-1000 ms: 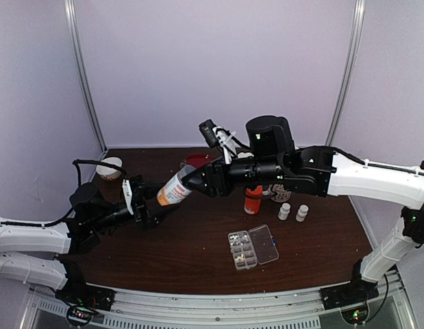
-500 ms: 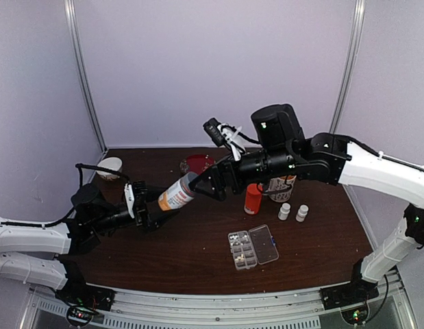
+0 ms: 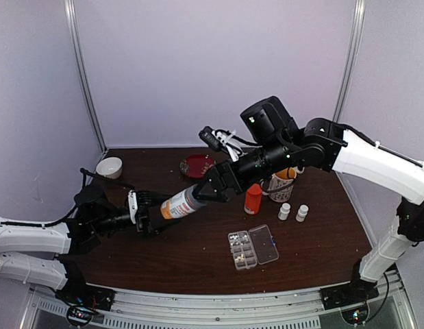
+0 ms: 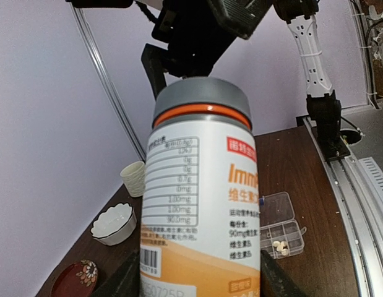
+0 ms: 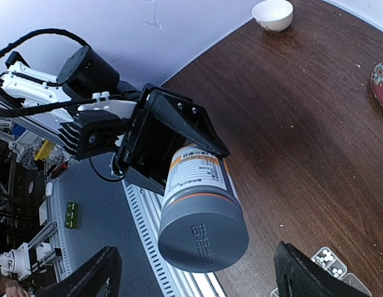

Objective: Sort the pills into containers
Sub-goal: Unscrew the lid of the pill bottle.

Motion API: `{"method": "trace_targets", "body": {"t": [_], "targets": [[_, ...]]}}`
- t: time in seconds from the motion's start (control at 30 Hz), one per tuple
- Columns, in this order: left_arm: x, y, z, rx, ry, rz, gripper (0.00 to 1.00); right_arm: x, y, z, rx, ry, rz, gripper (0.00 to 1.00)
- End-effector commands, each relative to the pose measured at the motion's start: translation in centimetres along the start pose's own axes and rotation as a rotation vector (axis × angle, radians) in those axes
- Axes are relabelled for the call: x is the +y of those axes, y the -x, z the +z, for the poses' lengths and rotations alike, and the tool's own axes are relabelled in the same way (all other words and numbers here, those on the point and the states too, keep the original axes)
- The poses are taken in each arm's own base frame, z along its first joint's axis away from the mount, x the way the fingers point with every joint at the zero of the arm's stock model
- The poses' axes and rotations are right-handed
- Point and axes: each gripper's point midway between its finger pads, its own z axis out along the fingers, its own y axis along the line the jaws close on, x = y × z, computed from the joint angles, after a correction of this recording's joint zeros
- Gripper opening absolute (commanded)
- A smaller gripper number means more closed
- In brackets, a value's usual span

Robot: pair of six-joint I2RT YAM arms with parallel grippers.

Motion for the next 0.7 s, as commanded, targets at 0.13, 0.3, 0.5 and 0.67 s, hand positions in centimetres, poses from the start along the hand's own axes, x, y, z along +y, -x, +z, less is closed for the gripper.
{"method": "trace_targets", "body": {"t": [0.13,0.3,0.5,0.67], "targets": [[0.4,2.4,0.4,-0.068,-0.007,0.054,0.29,-0.1,-0.1,0.7,0.035,0.0,0.018,0.81],[0.5,2.5,0.5,-0.071,-0.007,0.049,0.29,-0.1,-0.3,1.4,0.05,0.004,0.016,0.76],[0.5,2.3,0.7,-0.067,-0.008,0.044,0.28,-0.1,-0.6,1.9,0.072,0.018,0.015,0.71],[0.5,2.2,0.7,-0.066,-0.003,0.041,0.28,0.1,-0.7,2.0,0.079,0.026,0.008,0.61]]}}
